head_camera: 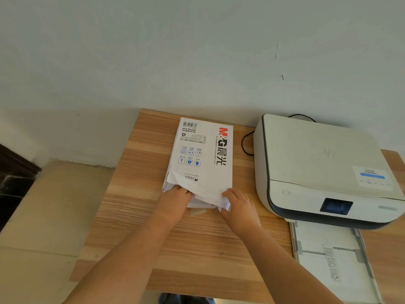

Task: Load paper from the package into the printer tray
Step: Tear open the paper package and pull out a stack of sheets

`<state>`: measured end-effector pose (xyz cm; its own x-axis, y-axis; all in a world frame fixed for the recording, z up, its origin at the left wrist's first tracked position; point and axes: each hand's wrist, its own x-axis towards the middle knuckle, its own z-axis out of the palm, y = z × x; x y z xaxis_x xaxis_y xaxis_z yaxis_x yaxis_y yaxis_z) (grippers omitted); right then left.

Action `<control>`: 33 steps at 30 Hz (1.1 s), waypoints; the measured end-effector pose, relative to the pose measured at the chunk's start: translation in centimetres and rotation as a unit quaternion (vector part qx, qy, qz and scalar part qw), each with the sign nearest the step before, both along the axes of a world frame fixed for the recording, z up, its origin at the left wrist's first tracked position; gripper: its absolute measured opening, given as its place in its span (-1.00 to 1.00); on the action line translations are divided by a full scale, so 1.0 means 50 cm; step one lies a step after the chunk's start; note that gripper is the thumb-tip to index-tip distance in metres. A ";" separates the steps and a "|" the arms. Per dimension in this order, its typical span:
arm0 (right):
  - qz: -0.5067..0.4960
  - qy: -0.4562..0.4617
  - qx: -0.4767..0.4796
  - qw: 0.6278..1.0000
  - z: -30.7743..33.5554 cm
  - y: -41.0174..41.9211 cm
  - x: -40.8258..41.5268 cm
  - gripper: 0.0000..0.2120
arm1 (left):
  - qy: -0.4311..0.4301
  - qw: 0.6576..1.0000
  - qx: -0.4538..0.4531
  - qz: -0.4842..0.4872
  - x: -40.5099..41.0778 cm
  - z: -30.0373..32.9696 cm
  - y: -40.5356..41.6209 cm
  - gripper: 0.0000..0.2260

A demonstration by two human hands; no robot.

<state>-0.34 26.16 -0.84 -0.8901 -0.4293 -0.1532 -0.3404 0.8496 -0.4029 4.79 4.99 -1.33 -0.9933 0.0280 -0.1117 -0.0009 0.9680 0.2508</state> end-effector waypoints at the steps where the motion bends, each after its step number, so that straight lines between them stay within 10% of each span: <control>1: -0.006 0.002 -0.007 1.000 0.000 0.004 0.001 -0.59 | 0.015 1.000 0.008 -0.003 0.001 0.000 -0.001 -0.70; 21: -0.034 -0.053 -0.068 0.996 0.021 0.007 0.009 -0.60 | 0.031 0.997 -0.023 -0.068 0.067 -0.021 -0.014 -0.60; 33: -0.259 -0.228 -0.112 0.932 0.027 0.002 0.040 -0.47 | 0.027 0.994 -0.044 -0.101 0.126 -0.030 0.001 -0.66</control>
